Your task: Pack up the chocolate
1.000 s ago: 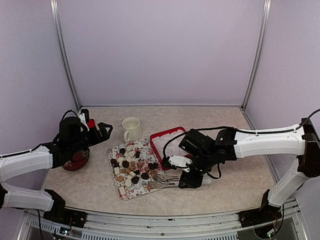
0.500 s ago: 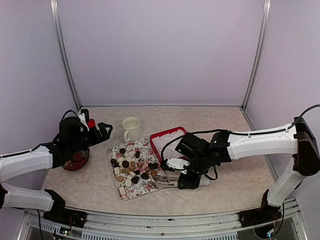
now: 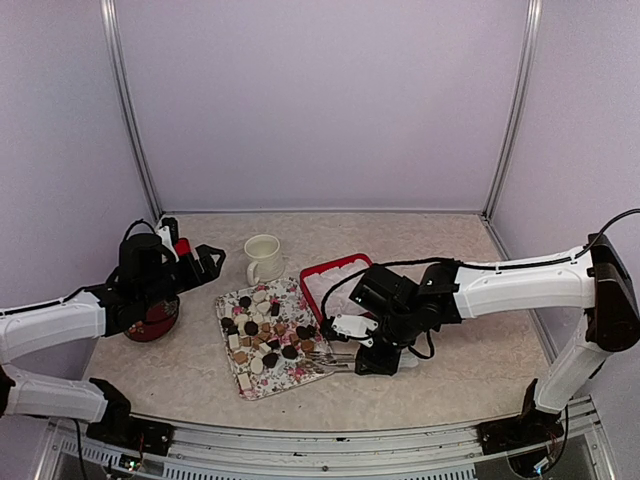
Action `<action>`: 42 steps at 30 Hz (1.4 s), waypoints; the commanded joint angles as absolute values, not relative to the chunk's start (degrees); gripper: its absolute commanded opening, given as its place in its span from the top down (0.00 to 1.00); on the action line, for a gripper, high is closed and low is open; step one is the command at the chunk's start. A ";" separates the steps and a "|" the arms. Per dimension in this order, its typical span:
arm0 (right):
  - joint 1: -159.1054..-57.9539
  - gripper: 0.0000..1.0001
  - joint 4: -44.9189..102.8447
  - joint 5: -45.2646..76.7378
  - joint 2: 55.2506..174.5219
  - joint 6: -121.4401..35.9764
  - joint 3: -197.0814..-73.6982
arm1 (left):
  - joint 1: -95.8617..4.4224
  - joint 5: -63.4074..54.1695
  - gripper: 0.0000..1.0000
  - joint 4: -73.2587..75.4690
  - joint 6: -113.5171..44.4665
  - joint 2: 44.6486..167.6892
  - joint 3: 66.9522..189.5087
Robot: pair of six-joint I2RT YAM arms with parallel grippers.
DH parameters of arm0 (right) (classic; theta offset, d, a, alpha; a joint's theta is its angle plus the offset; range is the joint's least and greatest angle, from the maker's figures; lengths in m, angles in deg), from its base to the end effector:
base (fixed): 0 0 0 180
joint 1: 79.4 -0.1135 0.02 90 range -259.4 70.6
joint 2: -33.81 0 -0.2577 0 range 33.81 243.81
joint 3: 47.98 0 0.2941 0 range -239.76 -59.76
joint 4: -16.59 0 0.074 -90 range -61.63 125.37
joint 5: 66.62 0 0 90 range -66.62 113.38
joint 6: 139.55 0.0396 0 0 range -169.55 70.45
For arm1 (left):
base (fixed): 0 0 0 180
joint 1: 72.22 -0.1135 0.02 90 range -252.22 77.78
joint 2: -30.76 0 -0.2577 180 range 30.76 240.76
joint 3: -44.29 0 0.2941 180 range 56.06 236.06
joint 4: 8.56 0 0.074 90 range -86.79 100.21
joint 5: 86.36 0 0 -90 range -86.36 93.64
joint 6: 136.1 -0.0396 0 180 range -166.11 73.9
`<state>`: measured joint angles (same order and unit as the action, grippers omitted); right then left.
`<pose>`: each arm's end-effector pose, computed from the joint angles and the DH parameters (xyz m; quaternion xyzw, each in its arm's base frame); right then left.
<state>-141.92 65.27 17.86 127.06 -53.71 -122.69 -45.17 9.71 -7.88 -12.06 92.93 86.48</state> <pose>0.1615 0.3188 0.1727 -0.5461 0.8128 0.1374 0.1492 0.2532 -0.1246 0.2009 -0.0801 0.8179 -0.2512 0.5114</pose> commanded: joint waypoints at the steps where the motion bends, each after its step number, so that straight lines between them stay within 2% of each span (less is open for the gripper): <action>1: -142.51 0.70 65.00 17.20 126.42 -54.29 -125.21 | -44.89 9.87 0.01 -8.79 -12.68 93.88 88.57; 12: -141.18 0.73 63.51 15.61 122.10 -54.27 -128.25 | -44.92 9.79 0.01 -9.64 -12.62 94.45 88.75; 21: -130.83 0.72 59.00 15.23 119.96 -53.85 -132.28 | -44.94 9.73 0.01 -10.80 -12.00 95.23 88.58; 31: -121.44 0.73 56.01 15.32 123.97 -53.84 -135.45 | -45.00 9.60 0.01 -12.58 -11.19 96.15 88.03; 42: -120.62 0.76 53.51 14.34 129.59 -54.19 -133.59 | -45.40 9.81 0.01 -13.83 -10.58 95.33 87.03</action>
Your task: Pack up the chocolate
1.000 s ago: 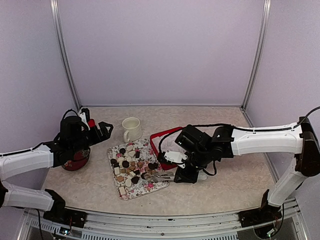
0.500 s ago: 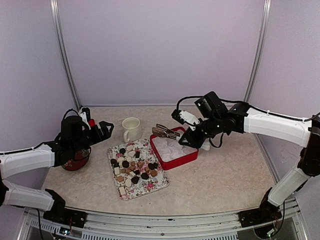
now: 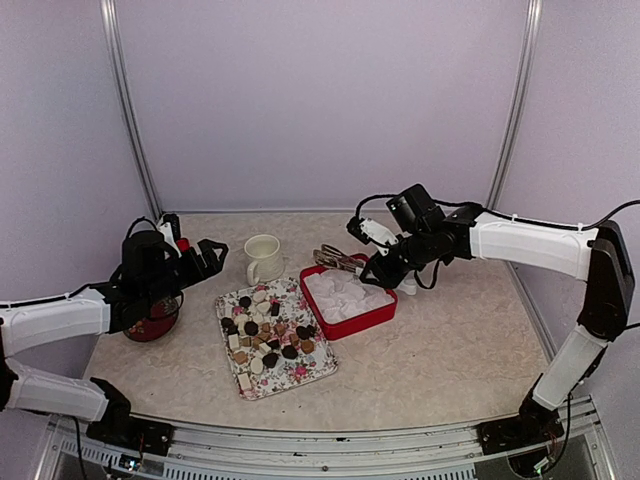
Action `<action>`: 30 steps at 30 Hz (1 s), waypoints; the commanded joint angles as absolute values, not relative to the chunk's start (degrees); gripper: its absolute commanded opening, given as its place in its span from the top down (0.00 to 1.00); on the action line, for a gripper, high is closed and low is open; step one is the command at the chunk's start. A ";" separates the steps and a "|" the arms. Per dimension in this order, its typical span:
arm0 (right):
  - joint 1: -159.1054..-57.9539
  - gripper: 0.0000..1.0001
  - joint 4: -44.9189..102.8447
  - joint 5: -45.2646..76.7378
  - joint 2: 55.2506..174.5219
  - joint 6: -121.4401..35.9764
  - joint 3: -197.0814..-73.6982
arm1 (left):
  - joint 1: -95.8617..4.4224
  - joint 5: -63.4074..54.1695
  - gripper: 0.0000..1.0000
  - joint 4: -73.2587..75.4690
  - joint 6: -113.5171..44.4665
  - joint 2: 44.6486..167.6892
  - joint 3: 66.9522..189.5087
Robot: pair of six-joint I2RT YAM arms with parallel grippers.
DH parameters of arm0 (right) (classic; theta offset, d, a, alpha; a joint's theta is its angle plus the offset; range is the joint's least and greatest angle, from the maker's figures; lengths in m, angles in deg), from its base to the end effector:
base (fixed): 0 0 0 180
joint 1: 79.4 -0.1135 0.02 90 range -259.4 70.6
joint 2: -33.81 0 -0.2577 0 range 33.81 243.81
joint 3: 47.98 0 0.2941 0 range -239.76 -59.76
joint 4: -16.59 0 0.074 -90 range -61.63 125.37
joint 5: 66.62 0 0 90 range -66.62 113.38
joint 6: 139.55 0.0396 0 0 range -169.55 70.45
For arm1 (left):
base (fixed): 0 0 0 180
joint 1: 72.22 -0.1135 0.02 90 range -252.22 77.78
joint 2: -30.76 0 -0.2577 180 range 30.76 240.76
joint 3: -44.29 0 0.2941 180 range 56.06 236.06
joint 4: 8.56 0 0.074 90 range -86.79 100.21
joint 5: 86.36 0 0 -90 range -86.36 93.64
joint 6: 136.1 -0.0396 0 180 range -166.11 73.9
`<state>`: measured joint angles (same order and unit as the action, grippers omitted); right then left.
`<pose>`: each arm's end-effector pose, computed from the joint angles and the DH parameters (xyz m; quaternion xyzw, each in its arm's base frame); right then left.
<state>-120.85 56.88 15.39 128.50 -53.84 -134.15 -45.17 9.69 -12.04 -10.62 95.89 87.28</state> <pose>0.3010 0.2732 0.2416 -0.3855 0.8509 0.1736 0.3118 0.2615 -0.1288 0.2002 -0.0903 0.8068 -0.2656 0.5200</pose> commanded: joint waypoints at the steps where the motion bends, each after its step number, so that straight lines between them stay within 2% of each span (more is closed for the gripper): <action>1: -120.62 0.76 53.34 14.25 130.05 -54.25 -133.38 | -45.38 9.69 0.01 -13.84 -10.60 95.36 87.07; 20: -120.62 0.72 51.88 14.34 137.24 -55.60 -133.31 | -46.33 8.76 0.01 -14.43 -10.97 96.33 87.23; 30: -120.62 0.64 52.31 14.33 136.91 -56.03 -133.84 | -46.56 8.40 0.01 -14.72 -10.93 96.62 87.30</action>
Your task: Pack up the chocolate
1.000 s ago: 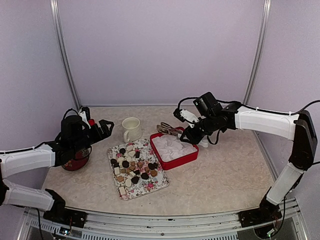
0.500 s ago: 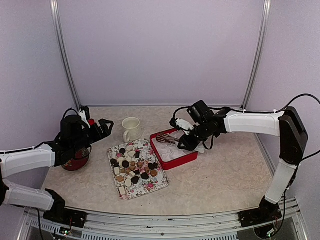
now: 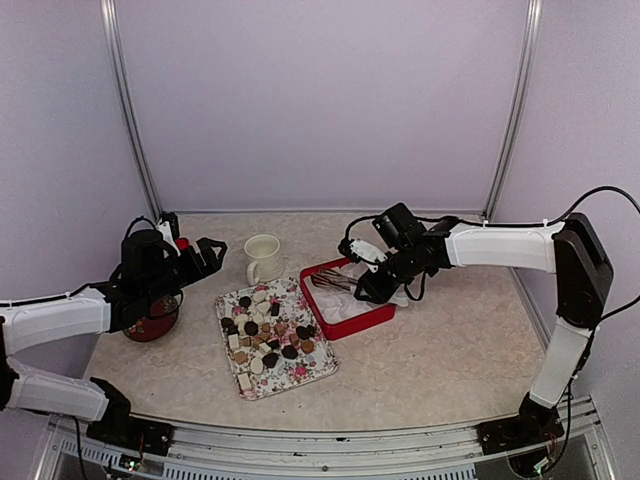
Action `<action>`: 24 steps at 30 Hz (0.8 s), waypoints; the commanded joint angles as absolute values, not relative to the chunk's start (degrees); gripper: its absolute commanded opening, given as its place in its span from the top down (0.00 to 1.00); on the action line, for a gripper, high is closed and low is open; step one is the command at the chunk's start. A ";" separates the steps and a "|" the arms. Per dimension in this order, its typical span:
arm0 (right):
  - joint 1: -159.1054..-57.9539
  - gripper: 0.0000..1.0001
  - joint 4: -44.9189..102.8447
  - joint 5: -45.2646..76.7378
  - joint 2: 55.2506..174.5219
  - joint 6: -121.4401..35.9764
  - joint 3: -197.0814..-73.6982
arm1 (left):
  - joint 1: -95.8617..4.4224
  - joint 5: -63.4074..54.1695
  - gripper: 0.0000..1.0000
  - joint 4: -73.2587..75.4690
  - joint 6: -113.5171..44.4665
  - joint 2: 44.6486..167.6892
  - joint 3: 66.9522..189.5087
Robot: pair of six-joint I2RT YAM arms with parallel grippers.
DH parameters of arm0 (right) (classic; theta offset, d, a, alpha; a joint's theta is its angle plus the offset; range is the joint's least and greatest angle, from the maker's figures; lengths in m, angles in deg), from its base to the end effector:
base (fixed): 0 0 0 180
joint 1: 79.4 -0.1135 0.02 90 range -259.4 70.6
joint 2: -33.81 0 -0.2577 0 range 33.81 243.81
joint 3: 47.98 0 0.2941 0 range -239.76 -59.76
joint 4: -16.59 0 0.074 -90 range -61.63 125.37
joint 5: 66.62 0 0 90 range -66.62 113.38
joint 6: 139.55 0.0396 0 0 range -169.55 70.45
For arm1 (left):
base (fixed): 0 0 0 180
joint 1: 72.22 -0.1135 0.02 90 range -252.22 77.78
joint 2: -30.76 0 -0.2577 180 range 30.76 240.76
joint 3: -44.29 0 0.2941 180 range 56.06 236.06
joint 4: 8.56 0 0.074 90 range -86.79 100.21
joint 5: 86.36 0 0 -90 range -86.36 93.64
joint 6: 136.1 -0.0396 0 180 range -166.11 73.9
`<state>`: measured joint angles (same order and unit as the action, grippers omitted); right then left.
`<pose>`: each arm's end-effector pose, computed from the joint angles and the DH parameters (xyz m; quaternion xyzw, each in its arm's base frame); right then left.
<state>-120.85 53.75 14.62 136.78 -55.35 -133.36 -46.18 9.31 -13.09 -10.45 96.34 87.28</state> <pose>0.3134 0.2849 0.1834 -0.4020 0.8614 0.1617 0.2651 0.2648 -0.1250 0.2000 -0.0967 0.8031 -0.2664 0.5242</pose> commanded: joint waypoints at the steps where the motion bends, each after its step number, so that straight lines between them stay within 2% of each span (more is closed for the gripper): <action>1: -120.62 0.64 52.40 14.30 136.83 -56.12 -133.89 | -46.56 8.43 0.01 -14.71 -10.95 96.55 87.27; 6: -120.62 0.62 52.81 14.74 135.93 -56.18 -133.90 | -46.56 8.45 0.01 -14.54 -10.86 96.34 87.27; 9: -120.62 0.65 53.64 15.16 135.04 -56.18 -134.40 | -46.56 8.47 0.01 -14.48 -10.78 96.14 87.38; 14: -120.62 0.65 55.52 13.92 130.22 -55.95 -135.08 | -46.49 8.01 0.01 -14.50 -10.45 95.89 87.38; 24: -126.05 0.64 63.79 11.53 125.38 -57.42 -137.65 | -46.35 8.21 0.01 -13.92 -10.81 94.86 87.52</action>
